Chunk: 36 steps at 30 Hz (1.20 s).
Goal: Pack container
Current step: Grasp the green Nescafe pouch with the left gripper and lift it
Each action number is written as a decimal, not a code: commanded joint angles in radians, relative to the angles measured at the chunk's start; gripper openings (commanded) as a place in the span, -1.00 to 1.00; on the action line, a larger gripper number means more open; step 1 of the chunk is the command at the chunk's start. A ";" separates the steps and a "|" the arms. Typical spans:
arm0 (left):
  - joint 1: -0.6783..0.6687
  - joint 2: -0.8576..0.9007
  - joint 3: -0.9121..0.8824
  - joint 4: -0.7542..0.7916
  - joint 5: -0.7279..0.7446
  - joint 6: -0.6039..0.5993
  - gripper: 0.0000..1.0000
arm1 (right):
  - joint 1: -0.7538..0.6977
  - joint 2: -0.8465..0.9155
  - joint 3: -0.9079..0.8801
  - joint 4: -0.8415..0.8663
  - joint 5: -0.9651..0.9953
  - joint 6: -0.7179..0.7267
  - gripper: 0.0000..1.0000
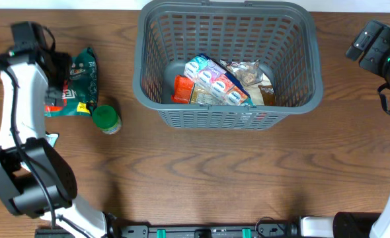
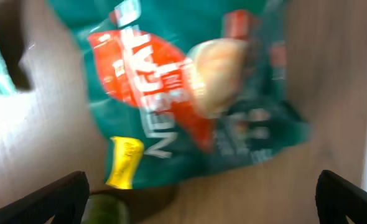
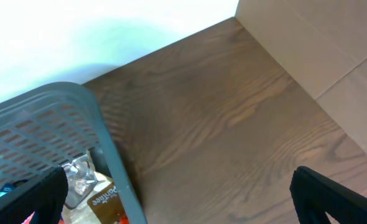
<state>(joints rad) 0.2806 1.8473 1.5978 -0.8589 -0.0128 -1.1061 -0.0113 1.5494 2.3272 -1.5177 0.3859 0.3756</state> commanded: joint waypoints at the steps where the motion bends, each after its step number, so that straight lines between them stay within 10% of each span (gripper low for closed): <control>1: 0.002 0.038 0.171 -0.063 -0.008 0.056 0.97 | -0.008 0.001 0.002 -0.002 0.013 0.013 0.98; 36: -0.002 0.410 0.342 -0.151 -0.085 -0.029 0.97 | -0.008 0.001 0.002 -0.002 0.013 0.013 0.99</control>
<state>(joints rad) 0.2806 2.2272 1.9289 -1.0183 -0.0818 -1.1259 -0.0113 1.5494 2.3272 -1.5181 0.3859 0.3756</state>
